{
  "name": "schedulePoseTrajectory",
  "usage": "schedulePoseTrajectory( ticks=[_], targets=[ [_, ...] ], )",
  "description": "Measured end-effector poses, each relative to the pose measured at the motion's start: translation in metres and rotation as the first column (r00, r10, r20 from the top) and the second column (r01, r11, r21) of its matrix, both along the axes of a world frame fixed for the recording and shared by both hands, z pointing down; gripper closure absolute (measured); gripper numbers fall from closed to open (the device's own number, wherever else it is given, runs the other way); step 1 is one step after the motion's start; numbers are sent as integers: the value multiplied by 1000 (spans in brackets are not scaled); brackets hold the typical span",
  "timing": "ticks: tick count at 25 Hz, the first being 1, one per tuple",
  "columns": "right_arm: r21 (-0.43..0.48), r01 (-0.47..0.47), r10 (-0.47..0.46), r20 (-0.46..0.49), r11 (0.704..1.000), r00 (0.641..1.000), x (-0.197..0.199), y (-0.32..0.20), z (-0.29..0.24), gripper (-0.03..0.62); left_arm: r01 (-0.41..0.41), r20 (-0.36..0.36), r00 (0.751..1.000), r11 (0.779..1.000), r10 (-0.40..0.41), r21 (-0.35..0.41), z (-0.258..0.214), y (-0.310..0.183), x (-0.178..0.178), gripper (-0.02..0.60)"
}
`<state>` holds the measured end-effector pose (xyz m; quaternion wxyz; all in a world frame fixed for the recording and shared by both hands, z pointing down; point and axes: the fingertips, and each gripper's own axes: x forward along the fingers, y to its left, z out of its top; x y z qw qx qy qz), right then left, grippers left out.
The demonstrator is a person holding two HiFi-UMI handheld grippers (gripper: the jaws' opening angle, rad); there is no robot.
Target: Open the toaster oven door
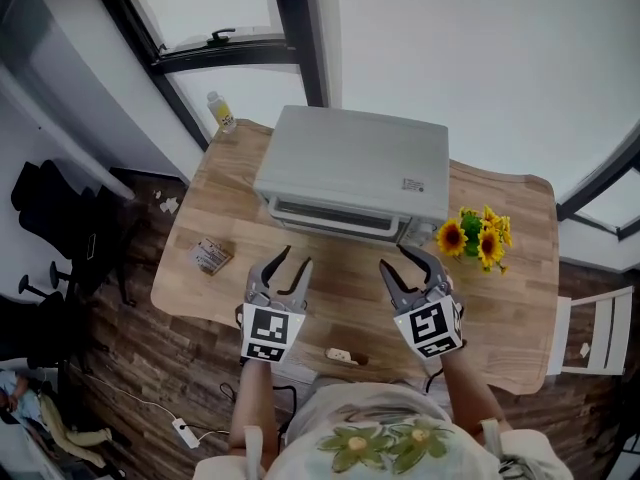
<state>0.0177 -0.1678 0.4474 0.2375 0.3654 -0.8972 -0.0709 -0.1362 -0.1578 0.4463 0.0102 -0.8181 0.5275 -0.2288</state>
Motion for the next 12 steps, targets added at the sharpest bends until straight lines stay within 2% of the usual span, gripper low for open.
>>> schedulePoseTrajectory(
  ticks=[8, 12],
  targets=[
    [-16, -23, 22, -55, 1000, 998, -20, -29, 13, 436, -59, 91, 994, 997, 64, -50, 27, -36, -25, 396],
    [-19, -29, 27, -85, 999, 996, -25, -41, 20, 428, -116, 163, 979, 991, 126, -67, 37, -53, -27, 373]
  ],
)
